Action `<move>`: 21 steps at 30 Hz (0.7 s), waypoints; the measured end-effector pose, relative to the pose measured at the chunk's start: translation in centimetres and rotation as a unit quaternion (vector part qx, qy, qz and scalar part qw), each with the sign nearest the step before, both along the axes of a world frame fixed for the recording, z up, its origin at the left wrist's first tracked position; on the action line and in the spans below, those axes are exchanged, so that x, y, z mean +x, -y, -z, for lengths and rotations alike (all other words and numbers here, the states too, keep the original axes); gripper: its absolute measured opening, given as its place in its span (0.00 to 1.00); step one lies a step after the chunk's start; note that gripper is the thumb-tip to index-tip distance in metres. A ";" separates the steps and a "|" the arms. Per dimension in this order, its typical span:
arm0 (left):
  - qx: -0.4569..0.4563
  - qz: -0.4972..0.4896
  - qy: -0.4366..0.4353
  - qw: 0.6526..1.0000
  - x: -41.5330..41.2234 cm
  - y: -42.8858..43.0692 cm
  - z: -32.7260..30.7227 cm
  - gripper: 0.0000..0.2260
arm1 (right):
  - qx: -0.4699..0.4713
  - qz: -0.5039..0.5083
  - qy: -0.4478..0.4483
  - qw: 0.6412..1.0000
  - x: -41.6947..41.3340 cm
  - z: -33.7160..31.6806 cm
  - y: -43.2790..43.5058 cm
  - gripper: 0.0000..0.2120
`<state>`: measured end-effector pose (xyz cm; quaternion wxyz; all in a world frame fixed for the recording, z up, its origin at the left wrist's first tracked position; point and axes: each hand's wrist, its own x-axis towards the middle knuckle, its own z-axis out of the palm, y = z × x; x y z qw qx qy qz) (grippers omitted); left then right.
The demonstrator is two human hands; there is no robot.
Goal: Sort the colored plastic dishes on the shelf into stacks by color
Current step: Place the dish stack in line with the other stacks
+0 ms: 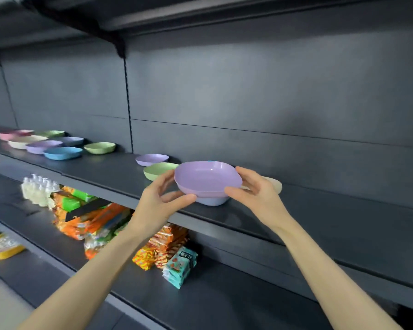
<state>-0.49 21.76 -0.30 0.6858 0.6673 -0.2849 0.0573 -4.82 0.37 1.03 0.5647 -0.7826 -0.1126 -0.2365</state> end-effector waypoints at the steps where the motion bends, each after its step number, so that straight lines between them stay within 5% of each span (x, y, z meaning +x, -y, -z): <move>1: 0.004 -0.005 0.005 1.000 0.9 -1.7 0.0 0.25 | -0.007 -0.004 -0.001 1.000 1.2 0.2 -1.5 0.17; 21: 0.062 -0.059 0.060 0.995 26.2 -14.8 -1.4 0.24 | -0.040 -0.008 -0.042 0.998 25.4 -1.6 -12.9 0.21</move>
